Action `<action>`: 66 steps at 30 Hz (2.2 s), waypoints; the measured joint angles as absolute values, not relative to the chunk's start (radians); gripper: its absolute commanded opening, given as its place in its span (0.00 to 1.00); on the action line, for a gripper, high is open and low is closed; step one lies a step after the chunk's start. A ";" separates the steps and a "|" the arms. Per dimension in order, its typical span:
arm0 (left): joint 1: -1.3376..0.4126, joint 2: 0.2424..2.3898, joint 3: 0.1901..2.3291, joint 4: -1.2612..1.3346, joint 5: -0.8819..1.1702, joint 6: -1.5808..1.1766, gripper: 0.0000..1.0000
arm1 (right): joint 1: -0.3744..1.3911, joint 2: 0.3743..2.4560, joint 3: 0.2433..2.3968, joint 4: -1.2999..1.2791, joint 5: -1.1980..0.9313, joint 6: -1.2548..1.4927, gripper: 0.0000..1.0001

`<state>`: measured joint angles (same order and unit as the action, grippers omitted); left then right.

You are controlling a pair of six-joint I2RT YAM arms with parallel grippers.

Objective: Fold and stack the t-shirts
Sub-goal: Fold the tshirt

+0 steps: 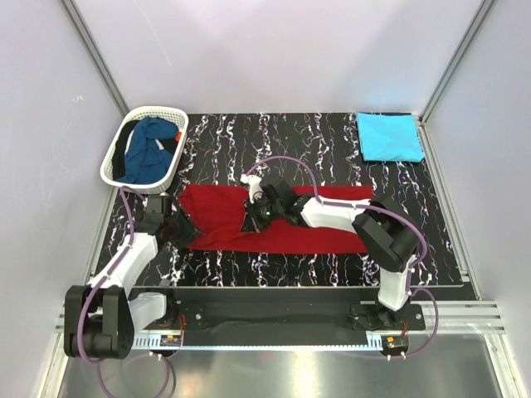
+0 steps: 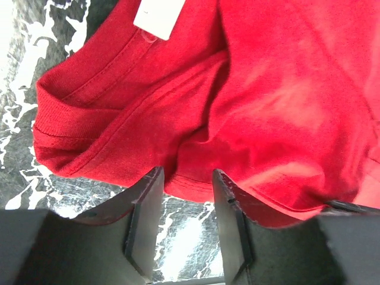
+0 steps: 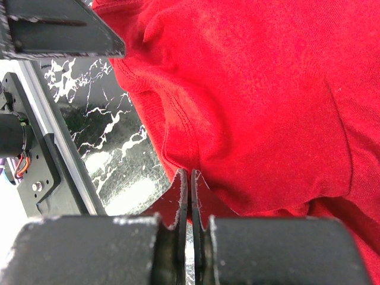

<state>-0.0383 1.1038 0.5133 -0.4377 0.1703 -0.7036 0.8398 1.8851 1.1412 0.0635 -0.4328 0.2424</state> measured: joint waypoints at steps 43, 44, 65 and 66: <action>-0.050 1.068 0.431 -0.379 0.168 -0.710 0.04 | 0.840 1.868 1.123 0.086 -0.440 0.289 0.00; -0.051 1.068 0.431 -0.379 0.168 -0.711 0.01 | 0.840 1.868 1.123 0.086 -0.440 0.290 0.00; -0.054 0.983 0.488 -0.468 0.166 -0.715 0.00 | 0.840 1.866 1.099 0.086 -0.439 0.319 0.00; -0.054 0.980 0.489 -0.474 0.164 -0.715 0.00 | 0.840 1.865 1.097 0.086 -0.439 0.321 0.00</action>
